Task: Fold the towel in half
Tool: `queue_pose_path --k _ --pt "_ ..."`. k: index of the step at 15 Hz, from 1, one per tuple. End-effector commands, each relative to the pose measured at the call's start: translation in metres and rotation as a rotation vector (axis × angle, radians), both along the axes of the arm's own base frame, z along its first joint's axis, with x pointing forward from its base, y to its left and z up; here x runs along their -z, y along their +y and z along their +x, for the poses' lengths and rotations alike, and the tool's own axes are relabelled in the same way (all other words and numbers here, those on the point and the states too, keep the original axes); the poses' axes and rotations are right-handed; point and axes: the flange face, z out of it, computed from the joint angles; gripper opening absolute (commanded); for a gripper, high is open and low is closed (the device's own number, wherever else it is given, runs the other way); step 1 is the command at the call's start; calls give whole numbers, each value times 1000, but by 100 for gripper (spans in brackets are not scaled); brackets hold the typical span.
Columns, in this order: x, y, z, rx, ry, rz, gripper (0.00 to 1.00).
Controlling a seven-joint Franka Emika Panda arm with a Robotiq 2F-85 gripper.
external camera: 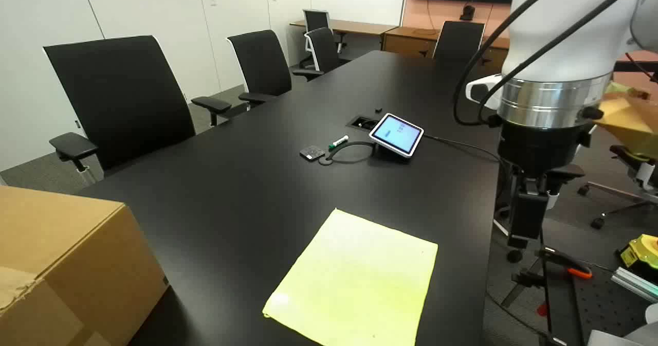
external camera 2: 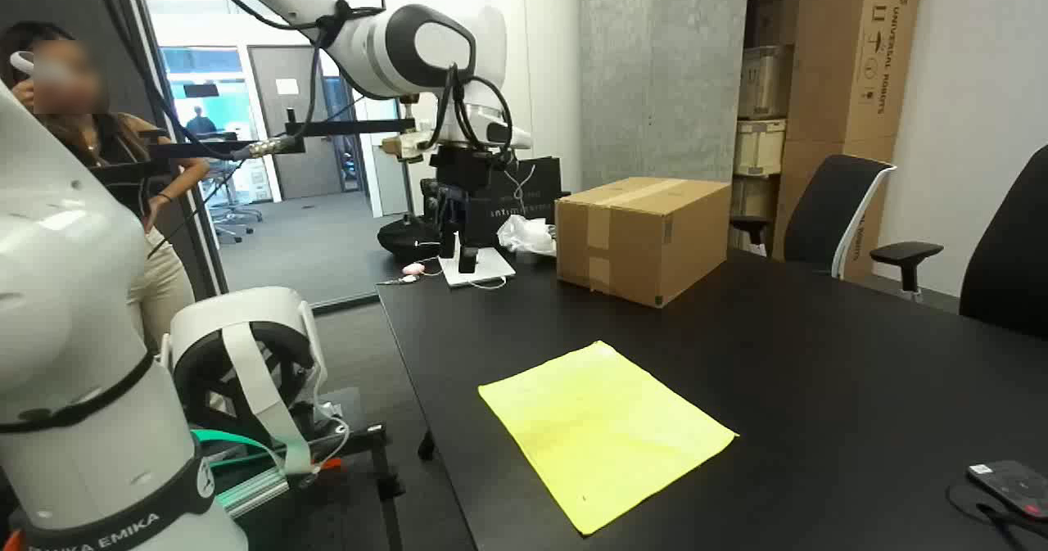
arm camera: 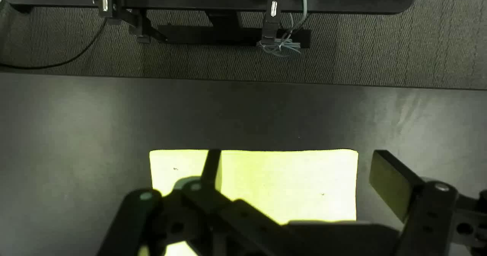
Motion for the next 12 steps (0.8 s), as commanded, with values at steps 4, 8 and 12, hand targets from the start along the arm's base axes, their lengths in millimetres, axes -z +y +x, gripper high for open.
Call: queue_pose_path --k 4,8,12 --pt "5 -5 3 5 -10 8 100" --pt "41 -31 9 52 -32 27 100" --pt "91 -63 12 110 -75 53 100"
